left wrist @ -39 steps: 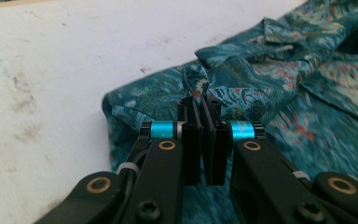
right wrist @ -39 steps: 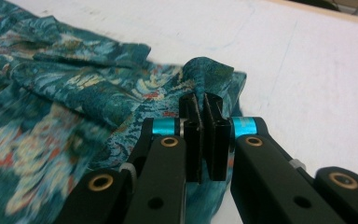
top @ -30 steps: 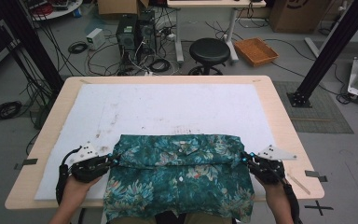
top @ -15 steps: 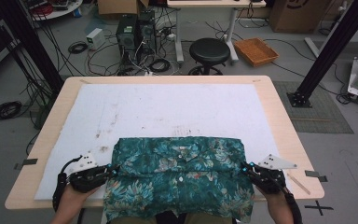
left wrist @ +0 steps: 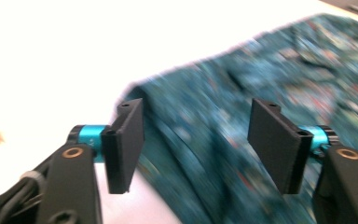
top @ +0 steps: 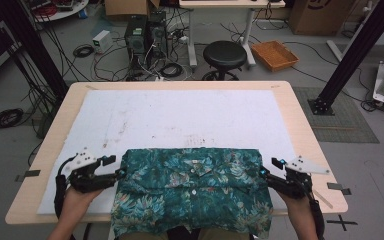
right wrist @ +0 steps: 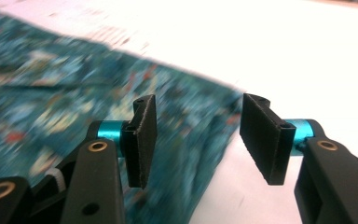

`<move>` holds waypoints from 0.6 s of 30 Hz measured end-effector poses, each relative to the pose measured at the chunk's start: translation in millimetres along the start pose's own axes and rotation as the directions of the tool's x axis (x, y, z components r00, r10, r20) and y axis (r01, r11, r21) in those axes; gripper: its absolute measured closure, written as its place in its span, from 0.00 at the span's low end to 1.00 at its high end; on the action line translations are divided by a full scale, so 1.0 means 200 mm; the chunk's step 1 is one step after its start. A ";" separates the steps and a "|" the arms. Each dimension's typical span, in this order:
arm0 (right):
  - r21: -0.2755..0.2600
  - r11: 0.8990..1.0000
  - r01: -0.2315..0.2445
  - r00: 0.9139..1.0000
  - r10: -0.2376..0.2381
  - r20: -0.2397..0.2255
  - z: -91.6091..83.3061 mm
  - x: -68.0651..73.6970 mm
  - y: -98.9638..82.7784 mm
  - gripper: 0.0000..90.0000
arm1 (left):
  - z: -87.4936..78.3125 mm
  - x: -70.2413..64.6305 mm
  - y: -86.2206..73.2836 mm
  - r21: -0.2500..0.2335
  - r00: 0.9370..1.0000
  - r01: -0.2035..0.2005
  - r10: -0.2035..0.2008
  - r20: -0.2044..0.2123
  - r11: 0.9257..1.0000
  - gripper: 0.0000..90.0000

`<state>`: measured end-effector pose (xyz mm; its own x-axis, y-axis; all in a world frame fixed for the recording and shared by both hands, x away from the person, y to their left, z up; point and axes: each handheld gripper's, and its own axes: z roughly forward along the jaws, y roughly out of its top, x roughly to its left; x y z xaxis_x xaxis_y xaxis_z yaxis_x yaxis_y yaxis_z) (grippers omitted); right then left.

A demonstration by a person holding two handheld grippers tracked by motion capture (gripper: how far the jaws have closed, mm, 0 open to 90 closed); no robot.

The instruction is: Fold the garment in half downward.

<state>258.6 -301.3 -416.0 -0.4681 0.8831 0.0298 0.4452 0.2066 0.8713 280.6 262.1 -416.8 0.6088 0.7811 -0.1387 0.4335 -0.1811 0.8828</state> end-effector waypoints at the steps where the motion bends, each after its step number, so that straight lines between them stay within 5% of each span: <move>1: 0.002 1.000 -0.009 1.000 0.009 0.010 0.02 -0.01 0.02 0.49 | 0.02 0.02 0.03 0.007 1.000 0.005 -0.005 -0.019 1.000 0.40; 6: 0.043 0.998 -0.039 0.999 0.037 0.031 0.15 -0.07 0.10 0.48 | 0.16 0.10 0.09 0.067 0.998 0.046 -0.042 -0.052 0.997 0.39; 15: 0.169 0.982 -0.083 0.996 0.076 0.050 0.37 -0.14 0.11 0.42 | 0.34 0.16 0.06 0.200 0.992 0.107 -0.093 -0.081 0.974 0.38; 18: 0.211 0.975 -0.075 0.997 0.068 0.037 0.43 -0.13 0.10 0.42 | 0.36 0.15 0.03 0.217 0.993 0.098 -0.082 -0.080 0.971 0.50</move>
<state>344.8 -283.9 -441.0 -0.4078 0.9103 0.0707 0.6301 0.2245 0.7433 350.4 241.7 -447.4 0.5160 0.8387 -0.1742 0.6247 -0.2293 0.7464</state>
